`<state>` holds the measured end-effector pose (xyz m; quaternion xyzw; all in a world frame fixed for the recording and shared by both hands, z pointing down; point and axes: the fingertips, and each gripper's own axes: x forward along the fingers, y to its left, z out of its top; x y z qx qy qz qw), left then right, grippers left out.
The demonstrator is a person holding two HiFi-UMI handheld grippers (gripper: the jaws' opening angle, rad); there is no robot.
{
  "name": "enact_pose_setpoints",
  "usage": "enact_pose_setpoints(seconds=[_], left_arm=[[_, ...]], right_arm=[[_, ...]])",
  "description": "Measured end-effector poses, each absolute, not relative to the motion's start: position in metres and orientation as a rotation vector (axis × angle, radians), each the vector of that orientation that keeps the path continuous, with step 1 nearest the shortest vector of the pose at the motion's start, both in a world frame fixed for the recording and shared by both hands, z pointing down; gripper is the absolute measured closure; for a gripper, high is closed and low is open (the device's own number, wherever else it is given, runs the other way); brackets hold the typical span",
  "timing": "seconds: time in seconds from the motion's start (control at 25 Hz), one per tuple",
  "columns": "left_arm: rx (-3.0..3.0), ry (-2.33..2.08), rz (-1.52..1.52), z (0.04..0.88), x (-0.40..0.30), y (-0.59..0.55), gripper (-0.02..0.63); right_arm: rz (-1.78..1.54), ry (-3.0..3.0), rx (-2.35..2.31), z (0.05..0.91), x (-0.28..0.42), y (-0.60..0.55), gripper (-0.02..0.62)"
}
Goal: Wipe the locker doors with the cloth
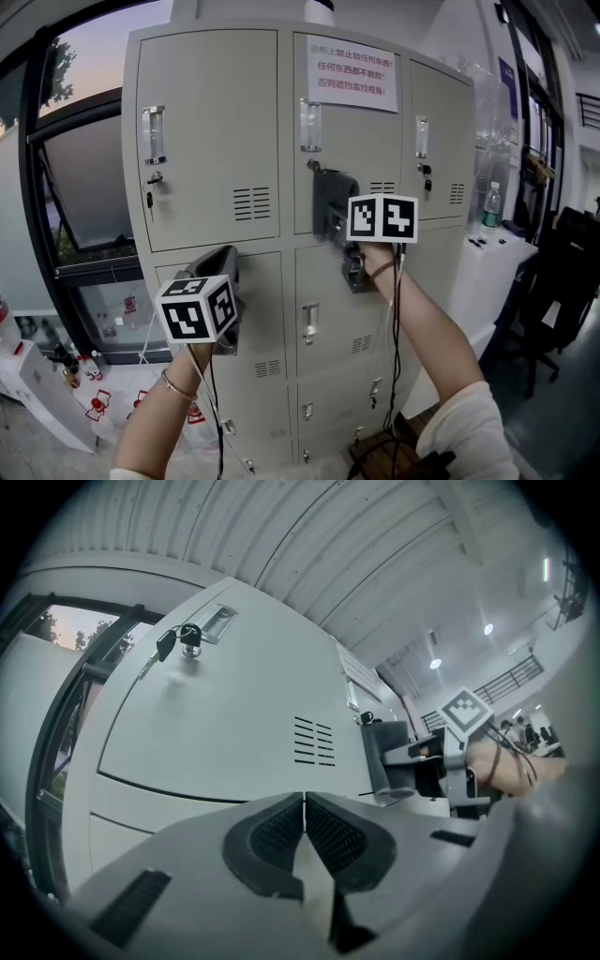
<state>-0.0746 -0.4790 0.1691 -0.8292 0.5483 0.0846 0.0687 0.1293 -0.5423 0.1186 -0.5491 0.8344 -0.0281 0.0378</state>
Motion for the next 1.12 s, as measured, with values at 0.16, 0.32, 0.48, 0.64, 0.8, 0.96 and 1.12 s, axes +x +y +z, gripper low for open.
enact_pose_setpoints(seconds=[0.16, 0.32, 0.48, 0.64, 0.8, 0.96, 1.12], left_arm=[[-2.498, 1.642, 0.254, 0.168, -0.066, -0.479, 0.595], [-2.491, 1.646, 0.256, 0.166, -0.063, -0.479, 0.595], [-2.484, 1.651, 0.260, 0.165, -0.059, -0.479, 0.595], [-2.482, 1.647, 0.259, 0.162, -0.051, -0.479, 0.595], [-2.486, 1.636, 0.257, 0.161, -0.042, -0.480, 0.595], [-2.495, 1.620, 0.252, 0.159, -0.032, -0.482, 0.595], [-2.505, 1.598, 0.241, 0.159, -0.021, -0.483, 0.595]], right_arm=[[-0.069, 2.555, -1.688, 0.111, 0.138, -0.544, 0.518], [-0.049, 2.567, -1.700, 0.108, 0.144, -0.545, 0.518], [-0.044, 2.562, -1.709, 0.107, 0.153, -0.545, 0.517], [-0.045, 2.549, -1.725, 0.107, 0.166, -0.547, 0.517], [-0.045, 2.533, -1.747, 0.108, 0.182, -0.550, 0.517], [-0.043, 2.509, -1.778, 0.107, 0.201, -0.553, 0.517], [-0.050, 2.471, -1.823, 0.109, 0.225, -0.557, 0.517]])
